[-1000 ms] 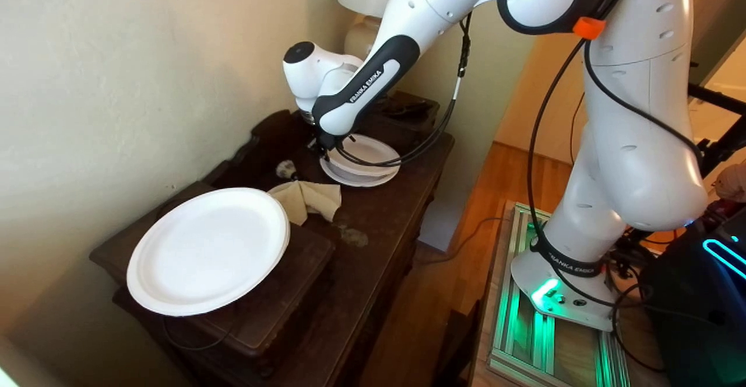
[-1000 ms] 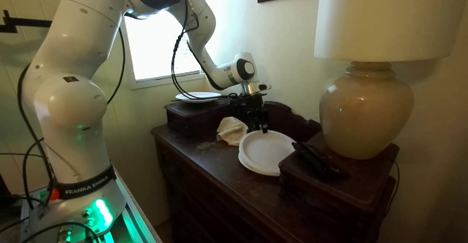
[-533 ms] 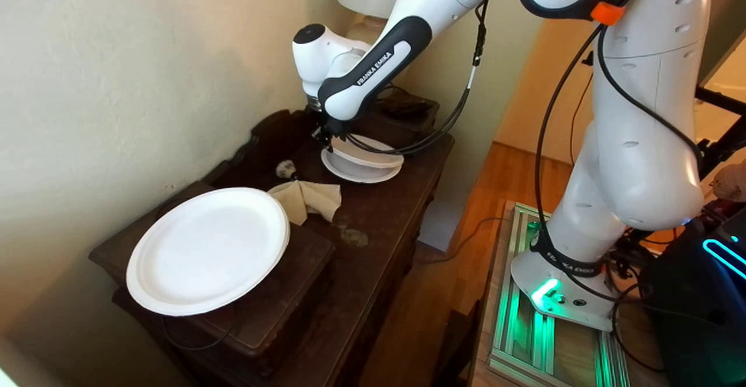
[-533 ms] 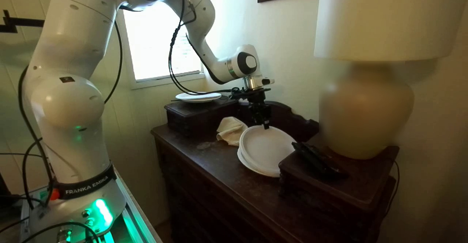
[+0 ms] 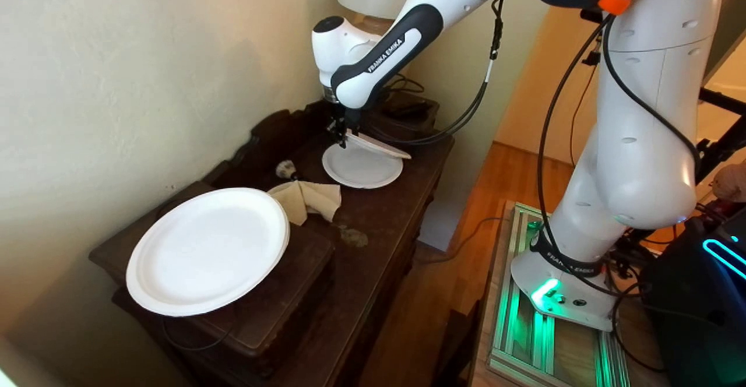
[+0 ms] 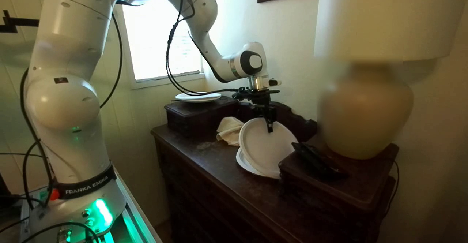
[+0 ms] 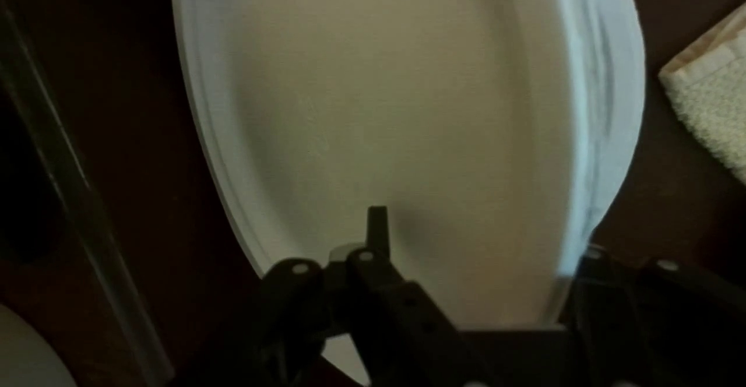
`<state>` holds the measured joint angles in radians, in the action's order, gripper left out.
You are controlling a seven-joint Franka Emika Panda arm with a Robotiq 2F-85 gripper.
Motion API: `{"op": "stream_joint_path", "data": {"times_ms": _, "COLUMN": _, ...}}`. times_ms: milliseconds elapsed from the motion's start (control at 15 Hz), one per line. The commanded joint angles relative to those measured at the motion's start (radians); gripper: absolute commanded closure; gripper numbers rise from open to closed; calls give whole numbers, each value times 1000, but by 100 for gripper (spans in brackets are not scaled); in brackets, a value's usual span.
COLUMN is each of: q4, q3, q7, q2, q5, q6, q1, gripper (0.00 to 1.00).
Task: Move some of the plate on the right to the stack of plates on the left
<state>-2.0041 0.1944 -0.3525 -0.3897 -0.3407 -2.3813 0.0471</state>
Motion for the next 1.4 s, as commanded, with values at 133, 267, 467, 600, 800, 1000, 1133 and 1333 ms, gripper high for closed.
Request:
{"op": "stream_joint_path", "data": {"times_ms": 133, "q4": -38, "q3": -24, "q7": 73, "q2": 40, "q5": 43, "q6": -2, "q1": -39, "gripper": 38}}
{"op": "stream_joint_path", "data": {"times_ms": 267, "q4": -37, "q3": -26, "q7": 81, "q2": 43, "q5": 45, "q6": 0, "q1": -41, "gripper": 40}}
{"op": "stream_joint_path", "data": {"times_ms": 467, "q4": -39, "q3": -28, "q7": 92, "q2": 57, "q5": 48, "q6": 8, "q1": -42, "gripper": 63}}
{"op": "stream_joint_path", "data": {"times_ms": 600, "q4": -44, "q3": -22, "q7": 86, "q2": 77, "q5": 32, "q6": 22, "q1": -34, "gripper": 77}}
{"op": "stream_joint_path", "data": {"times_ms": 800, "q4": -55, "q3": -16, "q7": 89, "q2": 123, "q5": 6, "q6": 48, "q1": -29, "gripper": 98}}
{"op": "stream_joint_path", "data": {"times_ms": 1000, "q4": -66, "q3": -16, "q7": 97, "q2": 178, "q5": -30, "q6": 84, "q1": -30, "gripper": 97}}
{"op": "stream_joint_path", "data": {"times_ms": 1133, "q4": -76, "q3": -21, "q7": 109, "q2": 211, "q5": -41, "q6": 104, "q1": -34, "gripper": 96}}
{"op": "stream_joint_path", "data": {"times_ms": 1333, "q4": -104, "q3": -32, "q7": 168, "q2": 261, "q5": -42, "q6": 114, "q1": -48, "gripper": 96}}
